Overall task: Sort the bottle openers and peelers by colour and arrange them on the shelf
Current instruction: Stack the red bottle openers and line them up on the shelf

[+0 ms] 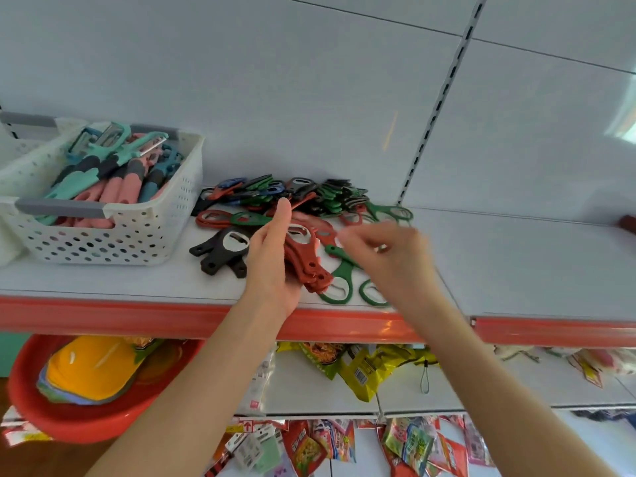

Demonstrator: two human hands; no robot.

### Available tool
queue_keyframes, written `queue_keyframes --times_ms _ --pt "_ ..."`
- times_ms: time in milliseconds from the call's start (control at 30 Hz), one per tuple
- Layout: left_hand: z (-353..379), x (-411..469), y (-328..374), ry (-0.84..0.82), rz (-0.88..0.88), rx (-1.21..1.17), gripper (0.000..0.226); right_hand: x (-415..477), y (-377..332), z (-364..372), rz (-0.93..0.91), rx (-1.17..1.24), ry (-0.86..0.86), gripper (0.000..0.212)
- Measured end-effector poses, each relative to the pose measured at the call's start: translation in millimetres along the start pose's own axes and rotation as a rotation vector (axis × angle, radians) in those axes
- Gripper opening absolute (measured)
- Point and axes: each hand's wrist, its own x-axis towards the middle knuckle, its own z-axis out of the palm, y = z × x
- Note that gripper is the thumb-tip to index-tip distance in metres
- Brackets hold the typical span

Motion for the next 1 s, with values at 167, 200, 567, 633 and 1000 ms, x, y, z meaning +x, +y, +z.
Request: queue_keyframes --times_ms 167,200,567,633,1000 --pt "40 0 -32 0.062 0.074 -0.019 0.039 -14 27 -10 0.059 0.1 -0.042 0.014" --pt "51 0 -40 0.052 0.079 -0.03 0.037 -13 34 -19 0.139 0.161 -0.029 0.017" --pt "197 14 -152 -0.099 0.152 0.268 0.033 24 159 -174 0.469 0.581 -0.311 0.017" --pt "212 24 -168 -0.179 0.161 0.412 0.03 34 189 -208 0.342 0.335 -0.345 0.023" --pt "226 45 -224 -0.488 0.468 1.332 0.028 37 301 -244 0.049 -0.243 -0.438 0.055"
